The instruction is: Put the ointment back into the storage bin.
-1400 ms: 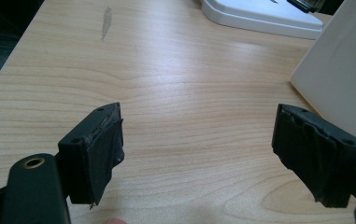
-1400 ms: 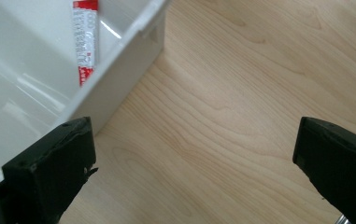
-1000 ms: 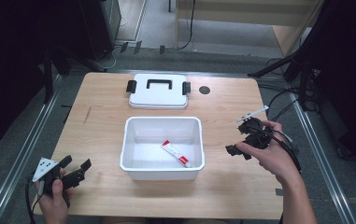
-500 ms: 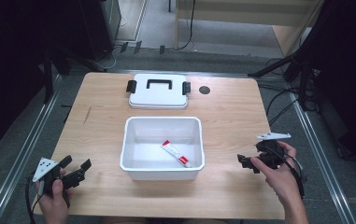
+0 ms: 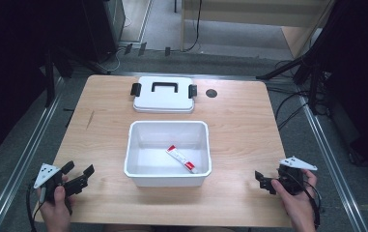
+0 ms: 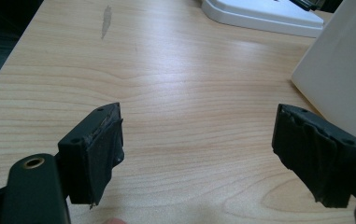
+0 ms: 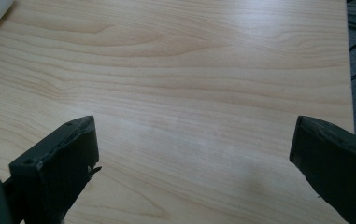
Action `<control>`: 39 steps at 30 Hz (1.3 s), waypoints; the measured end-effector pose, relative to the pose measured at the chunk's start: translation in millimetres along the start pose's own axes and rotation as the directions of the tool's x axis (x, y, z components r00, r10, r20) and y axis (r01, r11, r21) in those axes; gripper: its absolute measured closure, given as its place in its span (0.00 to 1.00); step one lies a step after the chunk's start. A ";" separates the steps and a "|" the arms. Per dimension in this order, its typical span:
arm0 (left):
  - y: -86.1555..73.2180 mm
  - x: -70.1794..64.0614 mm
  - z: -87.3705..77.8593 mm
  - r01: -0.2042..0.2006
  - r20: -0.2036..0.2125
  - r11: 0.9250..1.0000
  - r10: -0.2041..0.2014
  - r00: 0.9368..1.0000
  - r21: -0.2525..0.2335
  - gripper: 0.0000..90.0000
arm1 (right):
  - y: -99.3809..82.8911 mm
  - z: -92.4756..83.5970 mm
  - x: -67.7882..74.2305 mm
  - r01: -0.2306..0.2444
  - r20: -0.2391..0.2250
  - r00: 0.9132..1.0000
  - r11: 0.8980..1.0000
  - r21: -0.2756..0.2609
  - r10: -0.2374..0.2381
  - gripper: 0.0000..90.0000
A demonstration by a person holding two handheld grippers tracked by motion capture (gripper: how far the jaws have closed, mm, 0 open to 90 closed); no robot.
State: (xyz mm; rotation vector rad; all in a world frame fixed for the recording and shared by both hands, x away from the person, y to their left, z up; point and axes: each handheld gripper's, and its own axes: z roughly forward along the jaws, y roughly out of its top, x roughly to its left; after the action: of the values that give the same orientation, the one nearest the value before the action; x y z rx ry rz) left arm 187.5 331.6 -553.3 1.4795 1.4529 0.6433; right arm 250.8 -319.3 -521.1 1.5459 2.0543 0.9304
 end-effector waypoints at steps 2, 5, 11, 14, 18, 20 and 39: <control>0.0 0.0 0.0 0.000 0.000 1.000 0.000 1.000 0.000 0.19 | -6.9 -2.0 -3.6 -0.011 -0.002 1.000 1.000 -0.021 0.011 0.02; 0.0 0.1 0.1 0.001 0.001 1.000 -0.001 1.000 0.000 0.19 | -16.2 -5.2 -8.4 -0.020 -0.009 1.000 0.998 -0.053 0.019 0.02; 0.1 0.1 0.3 0.000 0.006 1.000 0.000 1.000 0.003 0.19 | -29.6 -11.9 -15.7 -0.032 -0.020 0.999 0.994 -0.107 0.030 0.02; 0.6 2.2 0.7 0.011 0.015 1.000 -0.011 1.000 -0.001 0.19 | -38.2 -16.0 -21.5 -0.081 -0.029 0.997 0.988 -0.135 0.078 0.03; 0.7 3.1 0.1 0.018 0.018 1.000 -0.018 1.000 -0.003 0.19 | -46.0 -19.3 -24.7 -0.108 -0.029 0.994 0.977 -0.183 0.105 0.06; 0.7 3.1 0.2 0.018 0.018 1.000 -0.018 1.000 -0.002 0.19 | -47.1 -19.7 -25.8 -0.117 -0.040 0.993 0.976 -0.182 0.111 0.06; -0.2 7.9 -1.8 0.062 0.034 0.998 -0.062 0.998 -0.012 0.19 | -46.5 -27.7 -31.0 -0.218 -0.126 0.974 0.940 -0.263 0.190 0.14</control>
State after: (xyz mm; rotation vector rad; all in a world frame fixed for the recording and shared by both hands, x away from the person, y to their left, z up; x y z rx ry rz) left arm 187.1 339.6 -554.5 1.4228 1.4607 0.5867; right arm 210.1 -363.8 -537.3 1.6069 1.7571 1.3334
